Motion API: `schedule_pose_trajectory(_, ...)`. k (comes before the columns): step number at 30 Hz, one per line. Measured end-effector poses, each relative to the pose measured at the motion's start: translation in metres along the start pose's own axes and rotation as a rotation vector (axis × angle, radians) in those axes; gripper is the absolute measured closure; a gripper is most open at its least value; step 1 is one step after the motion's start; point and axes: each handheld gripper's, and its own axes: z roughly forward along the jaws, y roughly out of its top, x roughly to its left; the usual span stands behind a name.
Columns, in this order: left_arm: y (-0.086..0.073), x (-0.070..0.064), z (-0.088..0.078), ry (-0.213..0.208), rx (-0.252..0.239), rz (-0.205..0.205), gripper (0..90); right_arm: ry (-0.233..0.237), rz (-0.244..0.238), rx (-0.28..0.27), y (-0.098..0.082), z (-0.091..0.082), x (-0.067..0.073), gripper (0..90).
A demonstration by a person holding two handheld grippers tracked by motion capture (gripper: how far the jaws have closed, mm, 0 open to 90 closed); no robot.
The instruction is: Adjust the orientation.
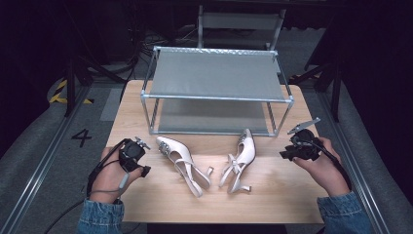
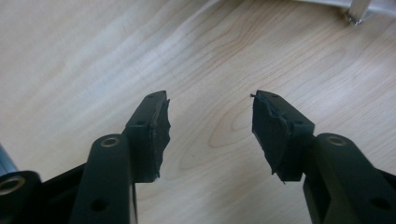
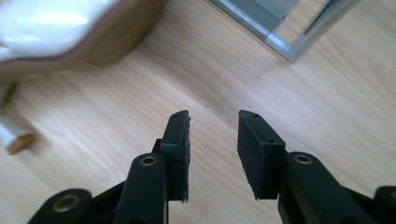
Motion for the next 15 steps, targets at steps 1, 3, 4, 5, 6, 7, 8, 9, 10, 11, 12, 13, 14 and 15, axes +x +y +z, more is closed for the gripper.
schedule_pose_trajectory(1,0.001,-0.001,-0.001,-0.028,-0.018,-0.001,47.3,0.009,0.000,-0.005,-0.001,-0.001,0.000,64.6)
schedule_pose_trajectory(3,0.003,-0.002,-0.004,-0.049,-0.043,-0.002,43.6,0.011,-0.015,0.000,-0.002,0.001,0.002,63.0)
schedule_pose_trajectory(4,0.003,-0.003,-0.005,-0.048,-0.040,-0.018,42.8,0.010,-0.025,0.006,-0.002,0.002,0.001,62.9)
schedule_pose_trajectory(5,0.003,-0.003,-0.005,-0.048,-0.040,-0.018,41.5,0.010,-0.025,0.006,-0.002,0.002,0.001,62.9)
schedule_pose_trajectory(6,0.003,-0.003,-0.005,-0.049,-0.038,-0.025,41.5,0.013,-0.024,0.011,-0.003,0.003,0.002,62.7)
schedule_pose_trajectory(7,0.003,-0.003,-0.004,-0.054,-0.038,-0.029,40.8,0.013,-0.028,0.013,-0.003,0.005,0.002,62.4)
schedule_pose_trajectory(8,0.003,-0.002,-0.004,-0.055,-0.039,-0.032,40.1,0.014,-0.035,0.016,-0.003,0.006,0.002,62.0)
schedule_pose_trajectory(9,0.003,-0.002,-0.005,-0.062,-0.048,-0.041,38.7,0.016,-0.037,0.017,-0.003,0.008,0.002,61.6)
schedule_pose_trajectory(10,0.003,-0.002,-0.005,-0.068,-0.057,-0.047,35.7,0.021,-0.038,0.020,-0.003,0.010,0.003,61.0)
schedule_pose_trajectory(11,0.003,-0.002,-0.007,-0.083,-0.086,-0.061,34.8,0.025,-0.035,0.022,-0.003,0.010,0.003,60.7)
schedule_pose_trajectory(12,0.003,-0.002,-0.007,-0.083,-0.086,-0.061,33.7,0.025,-0.035,0.022,-0.003,0.010,0.003,60.7)
schedule_pose_trajectory(13,0.004,-0.003,-0.008,-0.080,-0.100,-0.050,33.7,0.026,-0.032,0.020,-0.003,0.011,0.004,60.2)
schedule_pose_trajectory(14,0.005,-0.004,-0.009,-0.078,-0.108,-0.033,32.2,0.030,-0.030,0.016,-0.003,0.012,0.004,59.8)
schedule_pose_trajectory(15,0.006,-0.006,-0.010,-0.082,-0.114,-0.025,31.4,0.047,-0.019,0.002,-0.002,0.014,0.005,58.6)
